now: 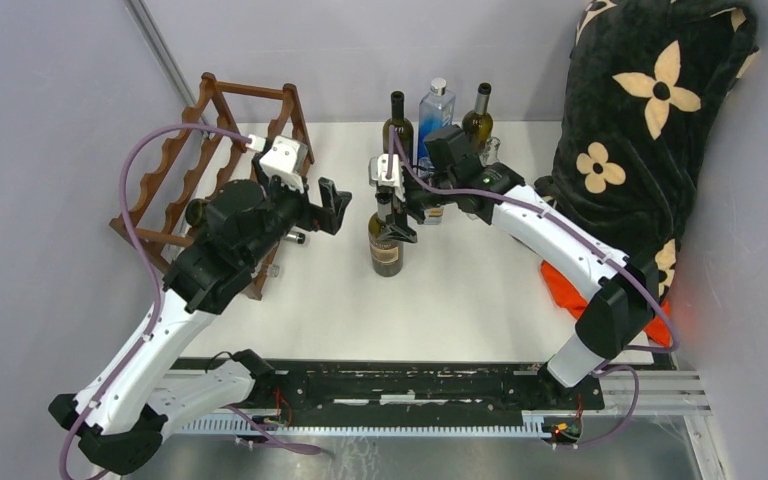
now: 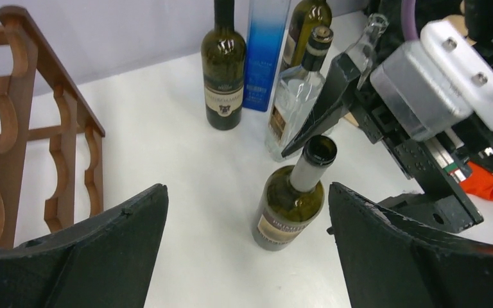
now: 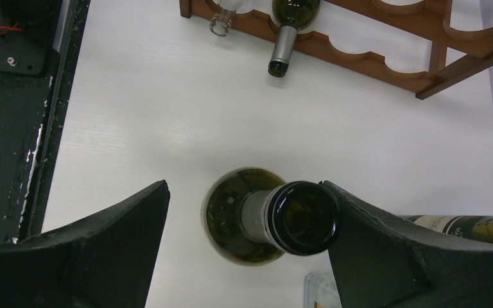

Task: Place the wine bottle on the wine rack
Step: Pick up the wine bottle from the center of the board.

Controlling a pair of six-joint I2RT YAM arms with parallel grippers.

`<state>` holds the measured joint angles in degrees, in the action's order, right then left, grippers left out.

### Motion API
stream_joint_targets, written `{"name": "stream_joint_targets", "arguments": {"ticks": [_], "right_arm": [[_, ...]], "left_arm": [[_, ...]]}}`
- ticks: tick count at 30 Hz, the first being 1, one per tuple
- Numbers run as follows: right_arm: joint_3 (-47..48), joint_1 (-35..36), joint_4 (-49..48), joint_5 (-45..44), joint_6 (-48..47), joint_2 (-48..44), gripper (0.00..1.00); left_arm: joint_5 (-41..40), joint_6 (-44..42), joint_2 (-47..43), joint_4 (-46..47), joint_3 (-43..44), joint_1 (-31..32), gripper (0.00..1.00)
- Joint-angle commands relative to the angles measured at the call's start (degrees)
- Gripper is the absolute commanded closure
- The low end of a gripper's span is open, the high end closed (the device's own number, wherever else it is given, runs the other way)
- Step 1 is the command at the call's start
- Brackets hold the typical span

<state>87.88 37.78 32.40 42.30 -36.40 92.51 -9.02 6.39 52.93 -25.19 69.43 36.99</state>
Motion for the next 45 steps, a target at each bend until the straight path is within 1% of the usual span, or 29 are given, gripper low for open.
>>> {"name": "stream_joint_targets", "arguments": {"ticks": [1,3,4,7,9,11,14,16,18,19,22,26,29,32,34,36,40,45], "right_arm": [[1.1,0.9,-6.6,-2.7,4.3,0.5,0.12],[0.6,1.0,-7.9,-3.5,5.0,0.7,0.19],[0.4,1.0,-8.4,-4.1,5.3,0.9,0.25],[0.4,1.1,-8.8,-4.9,5.9,1.4,0.51],[0.1,1.1,-8.8,-5.0,6.2,1.0,0.68],[-0.4,1.0,-9.1,-5.3,6.3,0.1,0.80],[-1.5,0.6,-9.1,-5.8,7.1,-2.1,0.94],[-2.3,-0.9,-10.2,-3.6,10.4,-4.2,1.00],[-4.5,-3.7,-13.9,1.6,17.9,-6.9,1.00],[-6.4,-5.0,-17.3,4.4,22.9,-8.3,1.00],[-12.8,-8.4,-25.6,8.9,34.1,-13.3,1.00],[-19.2,-12.5,-32.3,11.0,43.3,-19.0,1.00],[-23.7,-15.8,-38.9,12.1,48.0,-22.5,1.00],[-27.1,-18.9,-44.4,14.6,53.5,-24.5,1.00],[-28.9,-19.9,-46.8,15.1,55.2,-25.7,1.00],[-30.2,-20.8,-48.8,15.1,57.0,-26.8,1.00],[-30.8,-23.4,-51.7,15.3,60.0,-27.4,1.00],[-32.2,-25.8,-59.9,17.1,68.7,-27.2,1.00]], "left_arm": [[-2.5,2.2,-3.4,2.9,-2.9,0.0,0.00],[-2.3,2.7,-4.3,3.4,-4.6,0.0,0.00],[-2.2,3.0,-4.6,3.5,-5.3,0.0,0.00],[-1.8,3.7,-5.4,4.6,-7.8,0.0,0.00],[0.0,3.0,-5.8,5.6,-9.9,0.0,0.00],[2.7,1.8,-5.9,7.0,-11.6,0.1,0.00],[10.3,-0.7,-6.0,10.4,-14.4,0.0,0.00],[15.5,-1.6,-5.8,13.5,-16.6,0.0,0.00],[20.6,-2.8,-5.4,17.4,-19.3,0.0,0.00],[22.7,-3.3,-5.2,19.6,-20.9,0.0,0.00],[29.1,-5.8,-4.2,26.7,-25.5,0.1,0.00],[38.1,-8.3,-0.8,36.5,-29.7,0.1,0.00],[43.7,-7.2,4.4,41.0,-29.7,0.2,0.00],[45.8,-6.6,9.1,45.0,-29.8,0.3,0.00],[45.9,-4.3,11.8,50.1,-30.7,0.3,0.00],[46.0,-3.2,14.4,53.0,-31.1,0.5,0.00],[46.1,-2.5,18.2,56.9,-31.4,1.8,0.00],[46.0,-2.6,22.9,60.0,-32.1,3.6,0.00]]}}
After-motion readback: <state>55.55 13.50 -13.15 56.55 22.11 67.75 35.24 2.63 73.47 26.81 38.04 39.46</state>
